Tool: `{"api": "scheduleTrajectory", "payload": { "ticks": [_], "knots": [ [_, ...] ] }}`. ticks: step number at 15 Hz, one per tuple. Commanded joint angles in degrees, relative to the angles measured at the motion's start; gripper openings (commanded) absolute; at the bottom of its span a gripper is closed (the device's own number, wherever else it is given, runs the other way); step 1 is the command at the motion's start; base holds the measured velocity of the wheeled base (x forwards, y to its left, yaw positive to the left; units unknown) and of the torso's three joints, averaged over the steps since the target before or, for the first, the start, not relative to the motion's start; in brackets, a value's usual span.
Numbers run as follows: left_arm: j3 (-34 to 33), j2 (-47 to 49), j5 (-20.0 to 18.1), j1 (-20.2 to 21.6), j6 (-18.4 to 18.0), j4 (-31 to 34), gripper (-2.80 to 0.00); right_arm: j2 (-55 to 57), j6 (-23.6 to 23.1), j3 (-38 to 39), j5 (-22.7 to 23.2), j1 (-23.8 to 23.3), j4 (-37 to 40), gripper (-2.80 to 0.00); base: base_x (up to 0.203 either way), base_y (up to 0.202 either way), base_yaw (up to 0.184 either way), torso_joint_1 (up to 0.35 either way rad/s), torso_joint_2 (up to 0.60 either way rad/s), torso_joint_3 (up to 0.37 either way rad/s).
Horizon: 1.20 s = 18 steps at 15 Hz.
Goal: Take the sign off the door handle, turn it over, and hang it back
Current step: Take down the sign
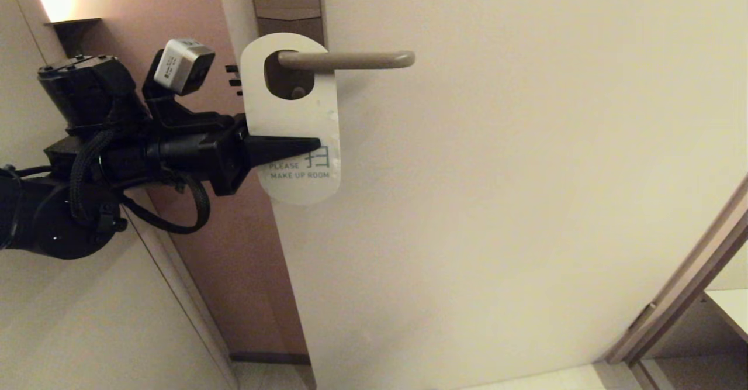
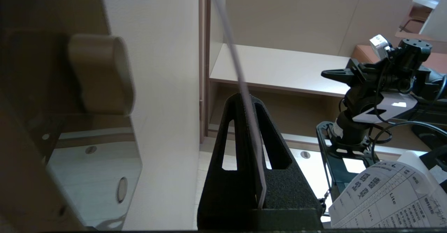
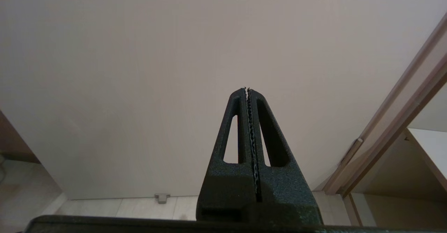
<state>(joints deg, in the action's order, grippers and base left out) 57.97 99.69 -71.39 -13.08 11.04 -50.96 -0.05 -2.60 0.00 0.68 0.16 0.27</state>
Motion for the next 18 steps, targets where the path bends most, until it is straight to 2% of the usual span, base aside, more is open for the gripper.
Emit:
{"api": "scheduleTrajectory", "payload": {
  "ticks": [1,5,8,12,18],
  "knots": [
    [-0.1,-0.2,-0.4,0.0,0.0,-0.4,-2.80,0.0,0.0,0.0,0.0,0.0,0.0,-2.80,0.000,0.000,0.000,0.000,0.00,0.000],
    [-0.1,-0.4,-0.1,0.0,-0.3,-0.4,-2.80,0.0,0.0,0.0,0.0,0.0,0.0,-2.80,0.000,0.000,0.000,0.000,0.00,0.000],
    [-0.1,-1.0,1.6,-0.1,-0.4,-0.4,-2.80,0.0,0.0,0.0,0.0,0.0,0.0,-2.80,0.000,0.000,0.000,0.000,0.00,0.000],
    [-0.1,-2.3,8.2,-1.2,-0.5,-0.4,-2.80,0.0,0.0,0.0,0.0,0.0,0.0,-2.80,0.000,0.000,0.000,0.000,0.00,0.000],
    [-2.5,-5.8,11.9,-2.4,-0.5,0.2,-2.80,0.0,0.0,0.0,0.0,0.0,0.0,-2.80,0.000,0.000,0.000,0.000,0.00,0.000]
  ]
}}
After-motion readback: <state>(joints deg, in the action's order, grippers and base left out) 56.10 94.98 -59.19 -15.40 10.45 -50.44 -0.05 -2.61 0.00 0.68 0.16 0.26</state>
